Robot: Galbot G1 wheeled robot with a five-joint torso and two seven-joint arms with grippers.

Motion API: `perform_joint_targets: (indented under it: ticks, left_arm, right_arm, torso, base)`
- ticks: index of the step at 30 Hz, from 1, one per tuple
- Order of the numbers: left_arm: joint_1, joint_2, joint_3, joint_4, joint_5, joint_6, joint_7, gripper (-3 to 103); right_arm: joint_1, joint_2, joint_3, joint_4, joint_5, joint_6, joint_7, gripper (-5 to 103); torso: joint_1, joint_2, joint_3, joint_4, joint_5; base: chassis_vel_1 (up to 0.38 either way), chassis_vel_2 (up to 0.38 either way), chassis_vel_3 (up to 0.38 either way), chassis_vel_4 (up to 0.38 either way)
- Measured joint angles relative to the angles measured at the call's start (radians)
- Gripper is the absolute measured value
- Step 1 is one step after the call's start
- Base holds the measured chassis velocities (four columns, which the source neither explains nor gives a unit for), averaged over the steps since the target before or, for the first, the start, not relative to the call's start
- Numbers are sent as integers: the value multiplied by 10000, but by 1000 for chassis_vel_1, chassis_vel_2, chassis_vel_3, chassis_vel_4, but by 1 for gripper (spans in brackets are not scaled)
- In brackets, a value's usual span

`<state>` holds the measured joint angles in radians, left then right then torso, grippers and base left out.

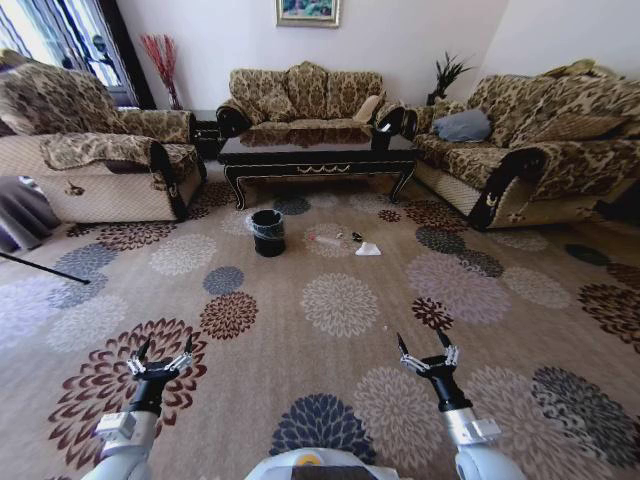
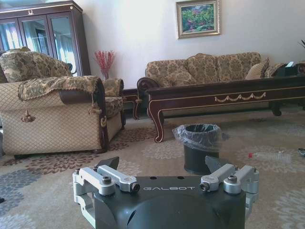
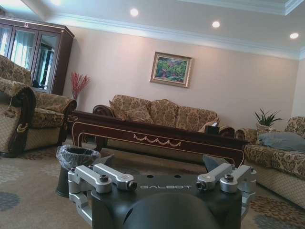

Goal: Move to the front of the table and pick up the trash from the floor, then place it into the trash bin.

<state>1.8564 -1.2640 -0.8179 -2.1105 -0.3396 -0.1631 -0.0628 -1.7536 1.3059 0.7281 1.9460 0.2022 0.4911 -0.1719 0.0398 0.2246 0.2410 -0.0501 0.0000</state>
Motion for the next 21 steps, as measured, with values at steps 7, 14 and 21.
perform_joint_targets:
  ticks: [7,14,21]
  left_arm:
    - [39,-59,26,26,6,-3,0,100]
    - [39,-92,49,87,-95,2,-10,100]
    - [12,-94,67,150,-89,11,-28,100]
  right_arm:
    - [-1,-12,-6,-3,22,8,-7,100]
    - [10,-18,-36,-96,-9,7,-15,100]
    - [64,-22,-86,-117,-43,-111,-18,100]
  torso:
    - [-81,-268,-189,0,0]
    - [-154,-560,-406,0,0]
    - [-181,-800,-621,1,0]
  base:
    - [0,0,0,0]
    - [0,0,0,0]
    - [0,0,0,0]
